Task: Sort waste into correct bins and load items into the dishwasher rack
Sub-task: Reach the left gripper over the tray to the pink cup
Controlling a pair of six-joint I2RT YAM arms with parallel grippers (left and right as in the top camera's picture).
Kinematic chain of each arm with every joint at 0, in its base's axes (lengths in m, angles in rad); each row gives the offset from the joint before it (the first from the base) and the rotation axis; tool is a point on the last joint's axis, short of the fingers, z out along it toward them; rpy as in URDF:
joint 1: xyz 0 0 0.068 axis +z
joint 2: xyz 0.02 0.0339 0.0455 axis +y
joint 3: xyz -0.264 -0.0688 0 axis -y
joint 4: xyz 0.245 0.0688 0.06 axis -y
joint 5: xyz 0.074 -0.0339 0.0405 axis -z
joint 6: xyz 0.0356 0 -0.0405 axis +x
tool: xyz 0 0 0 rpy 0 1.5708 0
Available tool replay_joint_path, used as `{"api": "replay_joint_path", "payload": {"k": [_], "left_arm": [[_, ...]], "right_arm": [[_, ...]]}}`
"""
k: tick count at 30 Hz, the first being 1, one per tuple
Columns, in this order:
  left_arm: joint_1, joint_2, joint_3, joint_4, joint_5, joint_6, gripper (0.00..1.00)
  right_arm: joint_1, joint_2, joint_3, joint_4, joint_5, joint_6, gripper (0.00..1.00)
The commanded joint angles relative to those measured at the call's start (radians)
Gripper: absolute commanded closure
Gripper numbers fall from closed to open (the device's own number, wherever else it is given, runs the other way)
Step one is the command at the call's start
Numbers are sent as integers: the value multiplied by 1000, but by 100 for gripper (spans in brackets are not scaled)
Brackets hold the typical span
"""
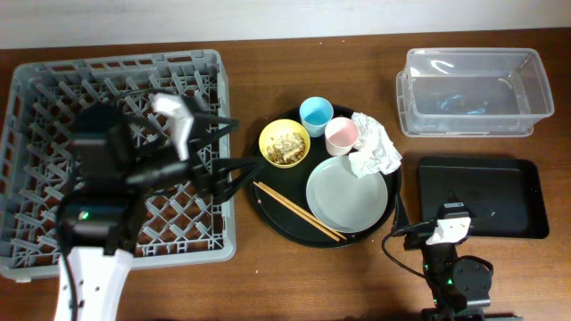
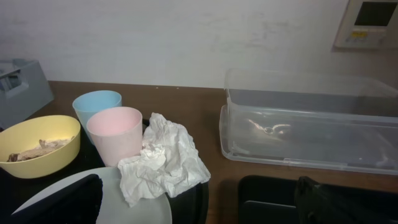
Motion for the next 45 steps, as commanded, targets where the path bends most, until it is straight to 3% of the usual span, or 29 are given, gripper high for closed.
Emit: {"api": "replay_joint_path", "payload": {"k": [1, 5, 8, 10, 18, 24, 32, 34, 35, 39, 45], "left_arm": [[-183, 95, 160, -109, -328, 1, 1], [-363, 313, 468, -430, -601, 130, 1], [-444, 529, 760, -677, -702, 169, 1], [-471, 628, 881, -740, -723, 168, 1], [-536, 771, 923, -684, -712, 164, 1], [-543, 859, 923, -514, -712, 164, 1], [-577, 975, 920, -445, -712, 180, 1], [-586, 1006, 920, -445, -713, 193, 30], [-589, 1023, 920, -444, -727, 194, 33], [-597, 1084, 920, -430, -819, 194, 35], [-607, 1133, 920, -418, -820, 194, 38]], "right_arm": [[5, -8, -7, -2, 2, 2, 1], [5, -8, -7, -3, 2, 2, 1], [5, -8, -7, -2, 2, 2, 1], [5, -8, -7, -2, 2, 2, 1], [5, -8, -7, -2, 2, 2, 1], [5, -8, -7, -3, 2, 2, 1], [5, -8, -7, -2, 2, 2, 1], [5, -8, -7, -2, 2, 2, 1], [5, -8, -7, -2, 2, 2, 1], [5, -8, -7, -2, 2, 2, 1], [5, -8, -7, -2, 2, 2, 1]]}}
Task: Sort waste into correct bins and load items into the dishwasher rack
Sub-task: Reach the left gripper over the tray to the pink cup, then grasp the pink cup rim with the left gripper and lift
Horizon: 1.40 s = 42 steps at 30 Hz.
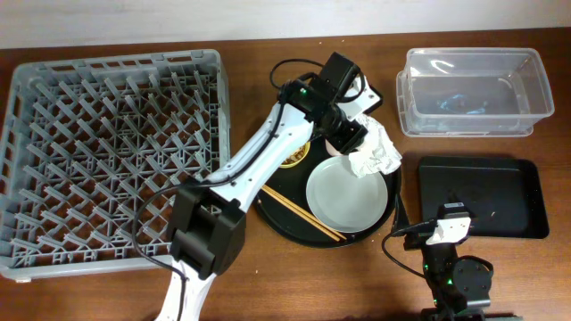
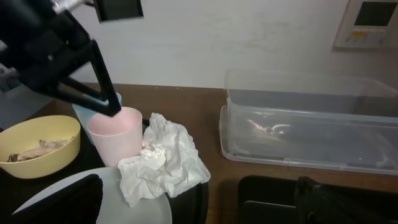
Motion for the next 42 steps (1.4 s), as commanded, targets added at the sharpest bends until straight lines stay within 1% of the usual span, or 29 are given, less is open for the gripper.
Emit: {"api": "replay_joint_path", "payload": {"k": [1, 4, 12, 14, 15, 16, 21, 26, 30, 34, 35, 36, 40, 42], "left_arm": [[-11, 43, 17, 9, -23, 17, 38], [-14, 71, 17, 7, -23, 16, 38], [-47, 76, 13, 7, -16, 29, 39], [-54, 79, 13, 8, -34, 34, 39], [-55, 84, 13, 10, -51, 34, 43], [-55, 88, 13, 9, -64, 34, 45], [-56, 120, 13, 3, -72, 34, 45], [-56, 121, 13, 14, -73, 34, 50], [-56, 121, 13, 16, -80, 34, 67], [-57, 121, 14, 23, -80, 30, 69], [-58, 120, 14, 24, -80, 30, 71], [-59, 120, 14, 24, -80, 27, 76], [-59, 120, 30, 26, -80, -24, 94], [-59, 120, 41, 24, -80, -31, 99]], "right_arm": [[5, -8, -7, -2, 2, 2, 1], [5, -8, -7, -3, 2, 2, 1], [5, -8, -7, -3, 2, 2, 1], [5, -8, -7, -2, 2, 2, 1], [5, -8, -7, -2, 2, 2, 1], [5, -8, -7, -2, 2, 2, 1], [5, -8, -7, -2, 2, 2, 1], [5, -8, -7, -2, 2, 2, 1], [5, -8, -7, -2, 2, 2, 1], [5, -8, -7, -3, 2, 2, 1], [5, -8, -7, -2, 2, 2, 2], [5, -8, -7, -2, 2, 2, 1], [5, -8, -7, -2, 2, 2, 1], [5, -8, -7, -2, 2, 2, 1]]}}
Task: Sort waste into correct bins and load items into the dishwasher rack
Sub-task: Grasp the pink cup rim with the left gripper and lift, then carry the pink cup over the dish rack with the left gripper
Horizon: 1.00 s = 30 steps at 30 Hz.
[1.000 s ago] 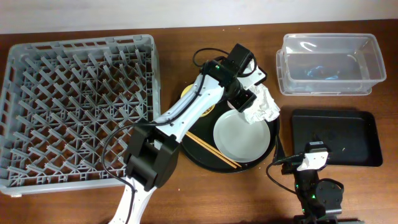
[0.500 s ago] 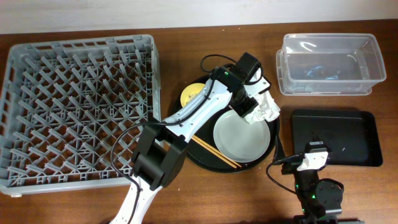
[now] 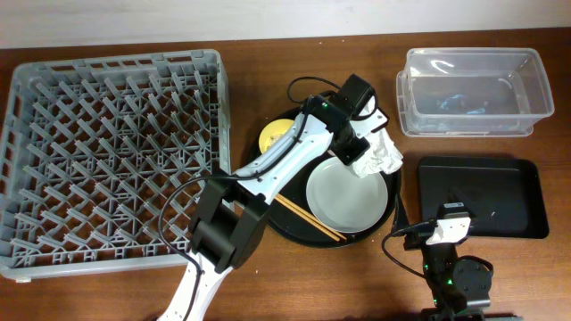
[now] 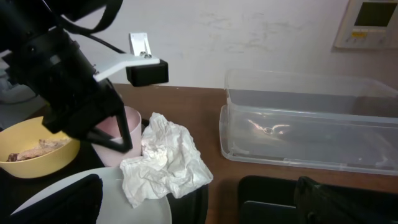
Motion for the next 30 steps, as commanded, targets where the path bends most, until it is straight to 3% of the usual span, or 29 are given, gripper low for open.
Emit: {"api": "replay_joint_path", "payload": {"k": [1, 8, 16, 19, 25, 30], "left_arm": [[-2, 5, 45, -2, 8, -38, 99], [-2, 0, 189, -103, 13, -92, 99], [8, 0, 505, -341, 12, -114, 99], [50, 0, 628, -421, 8, -180, 99], [304, 0, 846, -550, 73, -453, 99], [577, 6, 813, -587, 433, -491, 99]], "right_arm": [[5, -8, -7, -2, 2, 3, 1], [5, -8, -7, -2, 2, 4, 1], [5, -8, -7, -2, 2, 4, 1], [5, -8, -7, -2, 2, 4, 1], [5, -8, -7, -2, 2, 4, 1], [5, -8, -7, -2, 2, 4, 1]]}}
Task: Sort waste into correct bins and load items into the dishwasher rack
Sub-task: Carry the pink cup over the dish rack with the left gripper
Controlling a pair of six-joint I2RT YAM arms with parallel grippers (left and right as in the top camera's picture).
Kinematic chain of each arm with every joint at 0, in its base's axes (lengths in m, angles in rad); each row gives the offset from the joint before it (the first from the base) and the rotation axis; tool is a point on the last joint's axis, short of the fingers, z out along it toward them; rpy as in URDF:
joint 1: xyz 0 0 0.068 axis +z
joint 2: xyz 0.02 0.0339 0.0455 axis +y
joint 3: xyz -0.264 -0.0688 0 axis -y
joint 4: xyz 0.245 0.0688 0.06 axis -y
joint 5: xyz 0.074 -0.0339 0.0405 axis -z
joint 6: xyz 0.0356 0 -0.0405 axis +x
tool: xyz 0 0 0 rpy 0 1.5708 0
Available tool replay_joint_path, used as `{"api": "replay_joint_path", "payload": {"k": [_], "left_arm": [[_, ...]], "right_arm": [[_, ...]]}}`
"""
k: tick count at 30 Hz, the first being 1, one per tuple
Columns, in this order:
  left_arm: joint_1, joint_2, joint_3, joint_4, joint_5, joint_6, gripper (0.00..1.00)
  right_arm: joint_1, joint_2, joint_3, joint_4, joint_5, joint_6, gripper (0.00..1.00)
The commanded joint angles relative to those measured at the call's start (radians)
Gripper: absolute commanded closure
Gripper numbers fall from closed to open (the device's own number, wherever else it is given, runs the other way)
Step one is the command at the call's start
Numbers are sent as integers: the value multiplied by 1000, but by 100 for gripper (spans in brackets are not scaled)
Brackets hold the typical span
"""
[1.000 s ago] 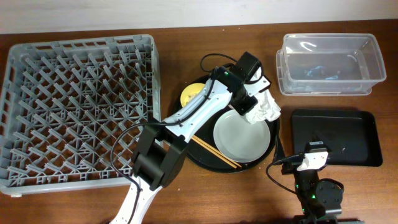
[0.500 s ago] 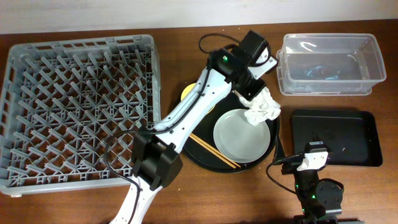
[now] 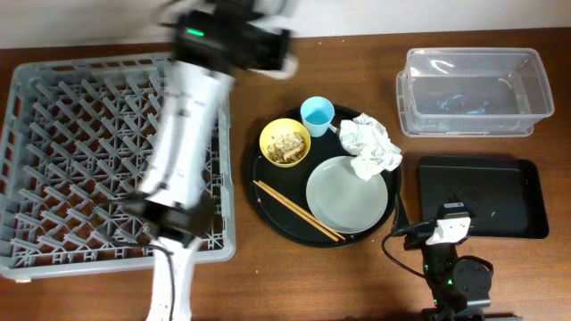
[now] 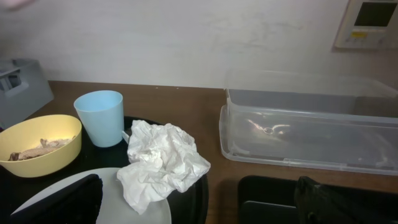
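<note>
On the round black tray (image 3: 268,212) stand a blue cup (image 3: 317,114), a yellow bowl (image 3: 285,143) with food scraps, a grey plate (image 3: 348,193), a pair of chopsticks (image 3: 299,211) and a crumpled tissue (image 3: 373,145). No pink cup shows in either view. My left arm is a blur stretching over the grey dishwasher rack (image 3: 80,152). The left gripper (image 3: 272,40) is smeared at the top edge, so its jaws cannot be read. My right gripper (image 4: 199,210) rests open near the front edge, with the tissue (image 4: 163,163) ahead of it.
A clear plastic bin (image 3: 470,89) stands at the back right. A black rectangular tray (image 3: 482,196) lies in front of it, beside my right arm. The rack fills the left side of the table.
The pink cup is gone from the tray. My left arm has left the tray and now blurs across the rack's right side to the table's back edge. The tissue has shifted slightly.
My left arm was first over the rack, with the pink cup on the tray beside the blue one. Then the gripper was at the pink cup, and closer around it a moment later. Now the cup is off the tray. My right arm has stayed still.
</note>
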Motion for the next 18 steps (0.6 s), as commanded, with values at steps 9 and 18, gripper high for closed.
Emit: {"api": "replay_joint_path", "payload": {"k": [9, 18], "left_arm": [[470, 6, -288, -89, 591, -73, 99], [578, 6, -620, -26, 831, 72, 99]], "right_arm": [[5, -8, -7, -2, 2, 4, 1], [5, -8, -7, -2, 2, 4, 1]]}}
